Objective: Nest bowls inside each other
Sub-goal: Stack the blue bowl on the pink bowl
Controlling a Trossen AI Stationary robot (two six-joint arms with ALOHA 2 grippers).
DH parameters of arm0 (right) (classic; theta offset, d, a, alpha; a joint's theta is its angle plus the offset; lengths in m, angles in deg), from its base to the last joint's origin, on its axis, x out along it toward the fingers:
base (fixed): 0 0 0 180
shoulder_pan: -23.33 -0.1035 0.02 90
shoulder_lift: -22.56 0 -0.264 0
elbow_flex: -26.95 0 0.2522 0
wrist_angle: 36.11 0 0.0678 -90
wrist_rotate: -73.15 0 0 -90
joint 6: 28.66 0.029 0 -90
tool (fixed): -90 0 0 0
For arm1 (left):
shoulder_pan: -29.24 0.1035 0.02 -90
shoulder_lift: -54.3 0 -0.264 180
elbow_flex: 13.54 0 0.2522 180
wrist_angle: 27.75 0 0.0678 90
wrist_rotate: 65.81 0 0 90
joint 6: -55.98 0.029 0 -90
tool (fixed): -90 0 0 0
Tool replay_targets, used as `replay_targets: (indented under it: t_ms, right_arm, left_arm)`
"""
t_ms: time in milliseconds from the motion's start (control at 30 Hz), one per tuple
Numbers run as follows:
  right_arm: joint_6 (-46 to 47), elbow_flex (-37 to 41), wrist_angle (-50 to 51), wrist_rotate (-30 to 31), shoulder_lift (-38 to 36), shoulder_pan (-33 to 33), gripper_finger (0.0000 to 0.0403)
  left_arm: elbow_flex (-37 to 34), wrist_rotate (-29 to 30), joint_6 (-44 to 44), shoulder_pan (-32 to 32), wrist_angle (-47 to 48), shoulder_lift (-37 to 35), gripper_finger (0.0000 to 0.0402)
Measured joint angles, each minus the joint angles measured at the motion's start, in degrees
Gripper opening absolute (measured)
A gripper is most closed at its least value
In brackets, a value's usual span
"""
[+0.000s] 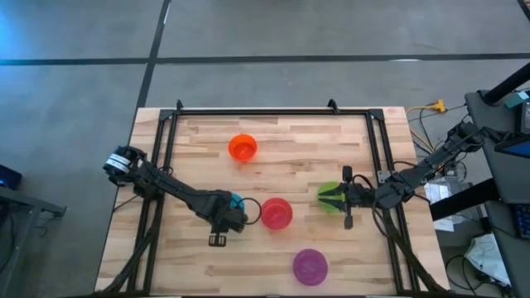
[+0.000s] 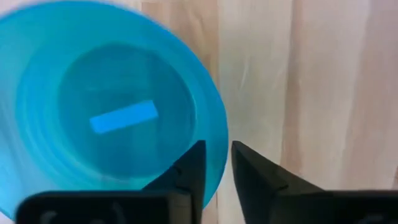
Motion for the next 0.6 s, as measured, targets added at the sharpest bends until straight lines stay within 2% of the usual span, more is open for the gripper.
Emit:
replay_targets:
  t_ms: [200,367,600]
  right_arm:
    - [0.3,0.0,0.0,0.0,0.0,0.0,0.0059]
    - [0.6,0.0,0.0,0.0,0.0,0.0,0.0058]
    - [0.6,0.0,0.0,0.0,0.0,0.0,0.0059]
  left_arm:
    - [-0.4,0.0,0.0,0.0,0.0,-0.1,0.0007]
    - [-0.4,0.0,0.3,0.0,0.6,-0.3,0.0005]
    - [3.1,0.0,0.0,-0.2,8.6,-2.6,0.0001]
